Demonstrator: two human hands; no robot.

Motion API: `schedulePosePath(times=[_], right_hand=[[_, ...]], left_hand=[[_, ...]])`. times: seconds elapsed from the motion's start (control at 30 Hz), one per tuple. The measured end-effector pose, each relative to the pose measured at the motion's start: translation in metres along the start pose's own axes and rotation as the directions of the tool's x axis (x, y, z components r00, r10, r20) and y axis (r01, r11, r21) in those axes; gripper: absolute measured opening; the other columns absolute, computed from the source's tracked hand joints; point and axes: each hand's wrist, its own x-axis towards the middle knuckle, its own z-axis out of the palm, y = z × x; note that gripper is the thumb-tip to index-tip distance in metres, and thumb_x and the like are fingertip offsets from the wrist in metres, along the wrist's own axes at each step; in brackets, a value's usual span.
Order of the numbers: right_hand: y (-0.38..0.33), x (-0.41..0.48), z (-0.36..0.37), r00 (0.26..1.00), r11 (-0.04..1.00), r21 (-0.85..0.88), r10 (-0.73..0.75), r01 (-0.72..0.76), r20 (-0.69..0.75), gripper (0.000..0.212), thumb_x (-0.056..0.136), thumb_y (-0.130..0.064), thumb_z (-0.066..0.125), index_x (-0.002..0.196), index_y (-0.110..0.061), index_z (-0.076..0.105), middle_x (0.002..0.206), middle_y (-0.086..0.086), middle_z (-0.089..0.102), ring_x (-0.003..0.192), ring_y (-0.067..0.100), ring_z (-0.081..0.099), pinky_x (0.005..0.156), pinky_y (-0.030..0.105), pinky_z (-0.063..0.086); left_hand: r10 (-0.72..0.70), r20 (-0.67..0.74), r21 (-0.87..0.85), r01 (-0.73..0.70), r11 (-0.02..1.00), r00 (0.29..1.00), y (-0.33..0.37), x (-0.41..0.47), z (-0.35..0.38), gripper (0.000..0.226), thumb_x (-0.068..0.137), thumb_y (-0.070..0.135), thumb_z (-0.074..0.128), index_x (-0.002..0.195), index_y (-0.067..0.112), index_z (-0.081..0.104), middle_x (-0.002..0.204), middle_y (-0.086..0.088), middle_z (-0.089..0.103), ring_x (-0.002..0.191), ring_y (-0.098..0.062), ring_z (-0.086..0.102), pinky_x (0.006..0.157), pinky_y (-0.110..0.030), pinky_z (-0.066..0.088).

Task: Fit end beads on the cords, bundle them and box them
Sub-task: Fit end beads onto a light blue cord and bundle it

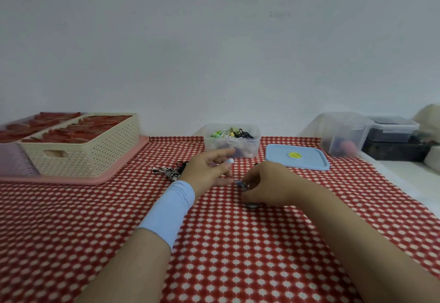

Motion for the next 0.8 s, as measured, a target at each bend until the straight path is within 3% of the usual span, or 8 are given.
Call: schedulePosePath(times=[0.07,0.13,0.27,0.4,0.47,0.57,0.67,0.8], right_hand=[[0.0,0.002,0.001,1.0,0.999,0.04,-0.008,0.009,-0.02,0.019,0.084,-0.035,0.078,0.1,-0.028,0.072,0.088,-0.012,0.067,0.081,0.004,0.062,0.067,0.019,0.048],[0.003,0.005,0.001,0.997,0.996,0.09,0.0,0.006,-0.071,0.014,0.087,-0.034,0.077,0.094,-0.029,0.068,0.091,-0.011,0.067,0.083,0.005,0.063,0.069,0.02,0.05],[0.008,0.011,-0.004,0.988,0.974,0.227,0.039,-0.003,-0.15,0.019,0.085,-0.034,0.08,0.099,-0.023,0.072,0.093,-0.005,0.072,0.084,0.011,0.069,0.079,0.034,0.062],[0.003,0.023,-0.024,0.974,0.91,0.409,0.025,0.071,-0.224,0.012,0.087,-0.017,0.08,0.094,-0.012,0.072,0.079,0.002,0.073,0.057,0.003,0.067,0.051,0.017,0.052],[-0.003,0.033,-0.04,0.962,0.892,0.439,0.018,0.107,-0.272,0.007,0.087,-0.01,0.076,0.093,-0.011,0.072,0.078,0.006,0.073,0.057,0.009,0.066,0.047,0.018,0.049],[-0.01,0.056,-0.064,0.943,0.879,0.45,-0.002,0.16,-0.332,0.008,0.088,-0.005,0.074,0.091,-0.012,0.074,0.074,0.001,0.072,0.059,0.016,0.064,0.047,0.024,0.052],[-0.015,0.087,-0.085,0.929,0.884,0.424,-0.028,0.195,-0.368,0.015,0.089,-0.001,0.069,0.094,-0.013,0.074,0.08,0.002,0.07,0.059,0.017,0.064,0.048,0.026,0.054],[-0.021,0.135,-0.092,0.914,0.955,0.235,-0.077,0.182,-0.398,0.023,0.089,-0.003,0.068,0.106,-0.017,0.074,0.089,0.0,0.067,0.062,0.013,0.063,0.051,0.017,0.054]], left_hand=[[0.002,-0.012,0.039,-0.002,0.999,1.0,0.003,0.0,-0.003,0.03,0.089,-0.001,0.066,0.116,0.011,0.07,0.091,-0.005,0.067,0.082,-0.016,0.069,0.072,-0.029,0.06],[-0.009,-0.025,0.051,0.01,0.999,1.0,0.005,0.001,-0.007,0.028,0.085,-0.004,0.07,0.11,0.008,0.071,0.095,-0.006,0.069,0.084,-0.017,0.071,0.071,-0.03,0.06],[-0.025,-0.098,0.007,0.026,1.0,0.995,0.008,0.007,-0.01,0.018,0.081,0.0,0.075,0.096,0.009,0.074,0.093,-0.009,0.073,0.085,-0.018,0.072,0.073,-0.032,0.061],[0.008,-0.133,0.071,0.002,0.998,0.991,0.026,0.024,-0.014,0.013,0.081,0.004,0.076,0.091,0.012,0.073,0.083,-0.004,0.073,0.075,-0.014,0.072,0.071,-0.03,0.061],[0.063,-0.143,0.177,-0.037,0.983,0.988,0.041,0.039,-0.018,0.017,0.081,0.002,0.076,0.092,0.015,0.072,0.084,-0.001,0.072,0.071,-0.009,0.07,0.064,-0.024,0.06],[0.138,-0.195,0.263,-0.084,0.961,0.971,0.06,0.07,-0.026,0.022,0.084,0.001,0.072,0.099,0.018,0.071,0.089,-0.004,0.071,0.07,-0.014,0.068,0.062,-0.028,0.06],[0.127,-0.218,0.368,-0.039,0.929,0.968,0.068,0.104,-0.037,0.022,0.087,0.008,0.072,0.107,0.015,0.069,0.086,-0.005,0.072,0.069,-0.016,0.067,0.067,-0.032,0.061],[0.09,-0.191,0.596,0.042,0.802,0.977,0.063,0.138,-0.045,0.008,0.083,0.022,0.075,0.091,0.024,0.073,0.089,0.003,0.074,0.078,-0.015,0.066,0.085,-0.028,0.054]])
